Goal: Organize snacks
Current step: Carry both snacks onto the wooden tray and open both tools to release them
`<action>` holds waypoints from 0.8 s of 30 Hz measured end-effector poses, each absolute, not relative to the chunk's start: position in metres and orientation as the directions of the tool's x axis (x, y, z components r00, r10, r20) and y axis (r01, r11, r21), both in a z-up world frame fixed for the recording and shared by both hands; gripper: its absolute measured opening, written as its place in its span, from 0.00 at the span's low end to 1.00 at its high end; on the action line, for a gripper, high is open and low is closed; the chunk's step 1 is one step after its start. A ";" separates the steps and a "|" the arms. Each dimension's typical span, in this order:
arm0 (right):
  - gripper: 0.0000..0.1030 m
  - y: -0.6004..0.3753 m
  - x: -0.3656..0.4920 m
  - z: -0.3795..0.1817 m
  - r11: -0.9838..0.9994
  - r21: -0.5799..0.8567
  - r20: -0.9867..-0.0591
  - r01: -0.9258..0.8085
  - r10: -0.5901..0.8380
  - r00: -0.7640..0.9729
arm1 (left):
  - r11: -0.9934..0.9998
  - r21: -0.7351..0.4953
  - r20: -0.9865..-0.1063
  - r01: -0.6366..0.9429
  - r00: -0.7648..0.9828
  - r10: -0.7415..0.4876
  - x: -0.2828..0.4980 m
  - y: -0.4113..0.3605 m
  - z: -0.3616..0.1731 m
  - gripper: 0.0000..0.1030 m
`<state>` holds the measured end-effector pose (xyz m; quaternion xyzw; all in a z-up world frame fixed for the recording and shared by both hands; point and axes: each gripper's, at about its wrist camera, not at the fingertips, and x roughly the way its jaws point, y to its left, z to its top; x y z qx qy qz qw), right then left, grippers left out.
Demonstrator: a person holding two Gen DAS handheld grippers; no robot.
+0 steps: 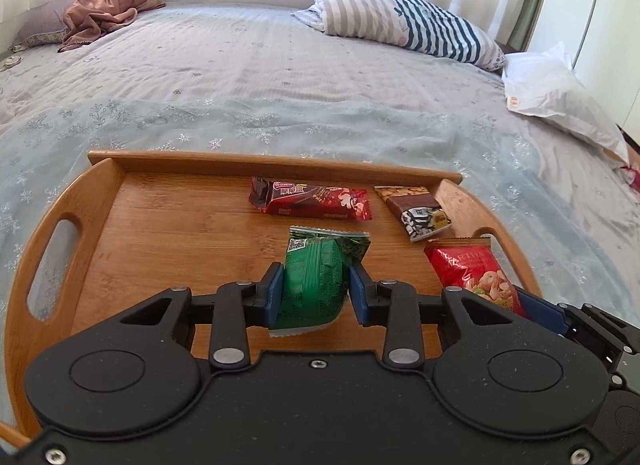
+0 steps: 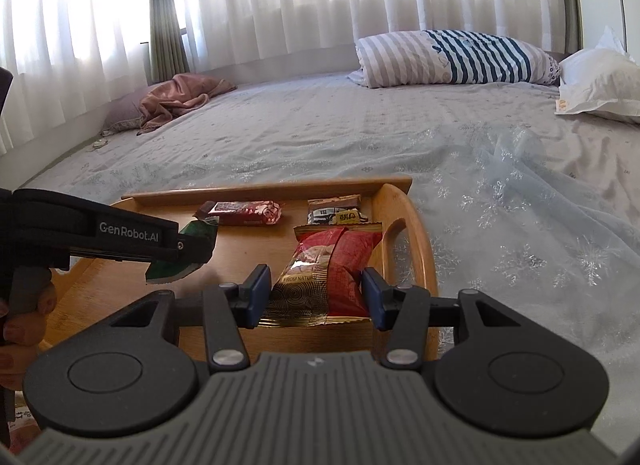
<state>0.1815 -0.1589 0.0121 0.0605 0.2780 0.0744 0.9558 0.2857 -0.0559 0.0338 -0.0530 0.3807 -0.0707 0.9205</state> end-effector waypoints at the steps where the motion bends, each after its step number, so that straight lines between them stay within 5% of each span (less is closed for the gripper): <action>1: 0.52 -0.159 0.183 0.011 0.982 0.155 -0.527 -0.109 0.175 0.832 | 0.986 -0.139 -0.695 0.089 0.701 -0.161 0.288 -0.058 0.032 0.32; 24: 0.52 -0.158 0.200 0.003 0.984 0.142 -0.542 -0.111 0.172 0.823 | 0.993 -0.063 -0.697 0.098 0.708 -0.114 0.310 -0.073 0.016 0.33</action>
